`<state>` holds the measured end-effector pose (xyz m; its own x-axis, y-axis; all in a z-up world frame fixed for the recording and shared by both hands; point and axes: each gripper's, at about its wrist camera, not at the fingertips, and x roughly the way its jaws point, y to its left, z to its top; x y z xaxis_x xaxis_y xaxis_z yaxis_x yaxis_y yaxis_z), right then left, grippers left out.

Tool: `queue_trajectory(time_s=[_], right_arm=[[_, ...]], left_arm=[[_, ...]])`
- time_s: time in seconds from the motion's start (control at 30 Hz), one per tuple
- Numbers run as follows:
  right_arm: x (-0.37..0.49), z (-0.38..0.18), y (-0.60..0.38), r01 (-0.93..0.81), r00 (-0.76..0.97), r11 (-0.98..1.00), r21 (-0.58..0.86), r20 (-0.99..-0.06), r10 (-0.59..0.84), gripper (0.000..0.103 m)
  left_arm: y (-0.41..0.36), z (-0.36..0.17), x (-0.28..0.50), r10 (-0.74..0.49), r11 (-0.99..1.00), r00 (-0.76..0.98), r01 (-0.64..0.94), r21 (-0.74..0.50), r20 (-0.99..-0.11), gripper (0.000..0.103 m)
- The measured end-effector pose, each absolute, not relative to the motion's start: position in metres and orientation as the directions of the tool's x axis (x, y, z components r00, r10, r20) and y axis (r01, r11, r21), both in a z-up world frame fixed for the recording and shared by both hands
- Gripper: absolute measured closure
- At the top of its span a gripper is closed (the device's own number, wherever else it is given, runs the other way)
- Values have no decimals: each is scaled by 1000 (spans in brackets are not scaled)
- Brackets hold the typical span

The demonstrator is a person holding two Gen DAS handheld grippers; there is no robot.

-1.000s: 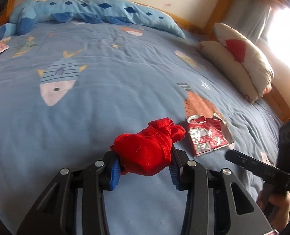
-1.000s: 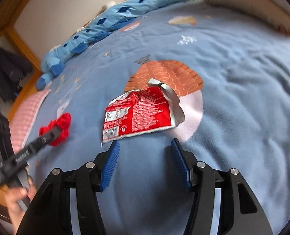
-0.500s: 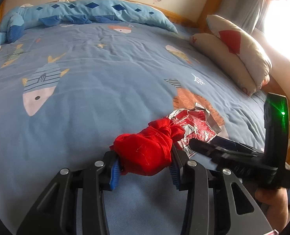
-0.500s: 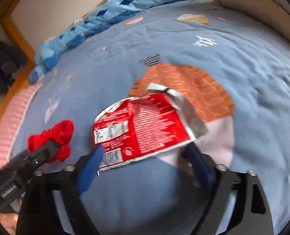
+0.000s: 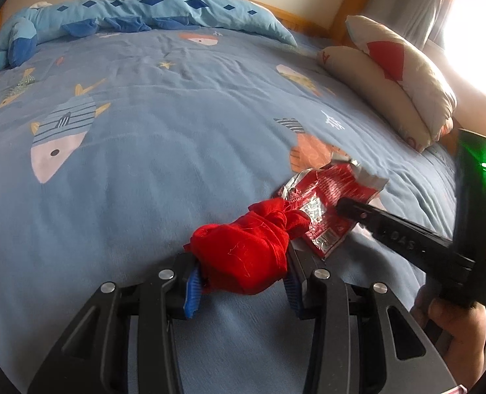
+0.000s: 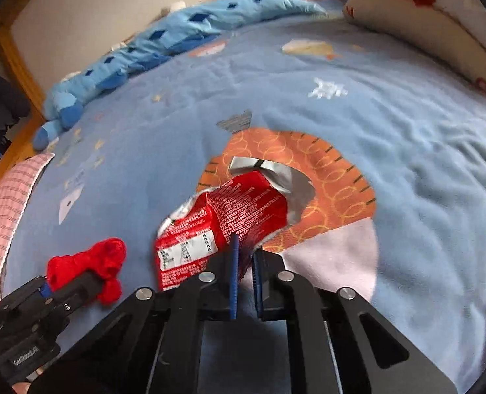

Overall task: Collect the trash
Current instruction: 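Grasp the red snack wrapper with the right tool while the left tool holds the sock, then carry the sock and wrapper over the yellow bucket with both tools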

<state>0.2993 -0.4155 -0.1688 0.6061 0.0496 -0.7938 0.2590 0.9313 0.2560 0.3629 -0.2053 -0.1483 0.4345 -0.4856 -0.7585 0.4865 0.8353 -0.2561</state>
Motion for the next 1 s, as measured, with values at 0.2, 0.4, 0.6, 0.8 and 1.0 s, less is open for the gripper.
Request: queue_trajectory(time_s=[0.2, 0.4, 0.6, 0.8, 1.0], right_arm=[[266, -141, -416, 229, 664, 926, 301, -743, 77, 100], [225, -111, -420, 220, 696, 924, 312, -714, 76, 100], [154, -79, -426, 226, 712, 935, 273, -701, 33, 101], [80, -60, -435, 263, 706, 937, 229, -708, -25, 101], [0, -41, -452, 342, 714, 915, 214, -693, -104, 101]], left_arm=[[-203, -135, 348, -500, 824, 439, 505, -256, -746, 62], [-209, -115, 313, -563, 782, 409, 545, -303, -718, 62], [-234, -99, 254, -614, 720, 364, 622, -309, -700, 62], [-267, -98, 186, -669, 634, 272, 695, -340, -692, 62], [-295, -96, 123, -713, 534, 171, 761, -368, -680, 62]])
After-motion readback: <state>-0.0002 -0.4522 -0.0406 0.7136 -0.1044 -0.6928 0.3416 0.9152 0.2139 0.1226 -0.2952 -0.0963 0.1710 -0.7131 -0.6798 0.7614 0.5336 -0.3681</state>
